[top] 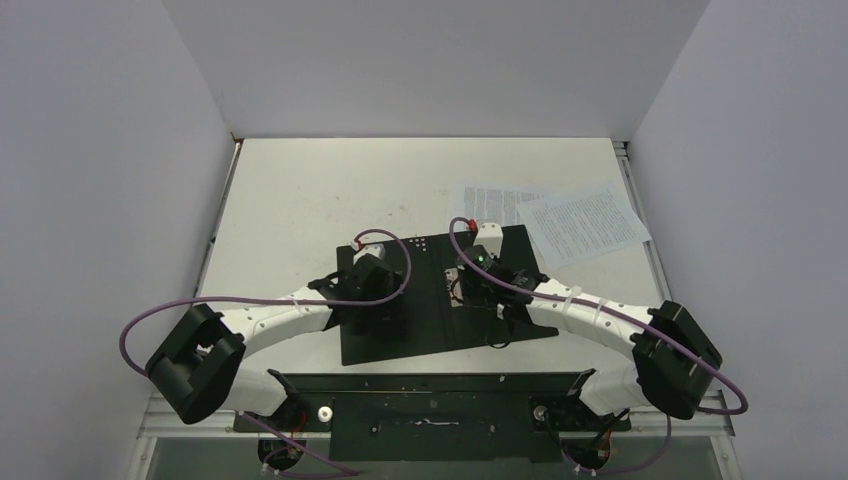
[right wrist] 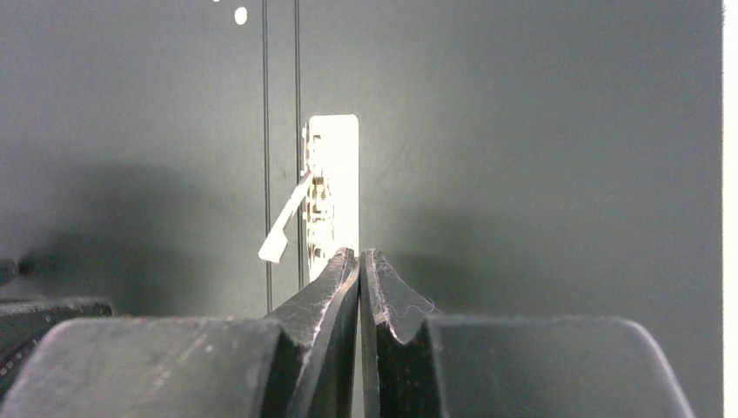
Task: Put the files into the folder
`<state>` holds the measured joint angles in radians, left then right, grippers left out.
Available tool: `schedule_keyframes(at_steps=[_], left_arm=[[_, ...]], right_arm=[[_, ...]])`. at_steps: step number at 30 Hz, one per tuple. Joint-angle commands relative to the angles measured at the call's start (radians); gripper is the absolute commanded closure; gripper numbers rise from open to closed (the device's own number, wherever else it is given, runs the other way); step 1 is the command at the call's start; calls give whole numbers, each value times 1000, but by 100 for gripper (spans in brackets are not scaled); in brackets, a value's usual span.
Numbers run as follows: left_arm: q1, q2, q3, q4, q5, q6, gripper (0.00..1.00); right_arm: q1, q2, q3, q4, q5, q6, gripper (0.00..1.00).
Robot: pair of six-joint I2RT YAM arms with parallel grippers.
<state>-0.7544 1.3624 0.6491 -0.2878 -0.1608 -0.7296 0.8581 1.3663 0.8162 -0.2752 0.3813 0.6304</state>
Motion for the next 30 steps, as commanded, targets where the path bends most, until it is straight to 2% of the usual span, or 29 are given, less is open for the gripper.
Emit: schedule_keyframes(at_steps=[1, 7, 30], left_arm=[[-10, -9, -26, -38, 36, -22, 3], [-12, -5, -34, -31, 38, -23, 3], [-14, 2, -35, -37, 33, -20, 3]], right_arm=[[-44, -35, -86, 133, -212, 60, 95], [-73, -21, -162, 247, -341, 131, 95], [-154, 115, -184, 437, -474, 197, 95]])
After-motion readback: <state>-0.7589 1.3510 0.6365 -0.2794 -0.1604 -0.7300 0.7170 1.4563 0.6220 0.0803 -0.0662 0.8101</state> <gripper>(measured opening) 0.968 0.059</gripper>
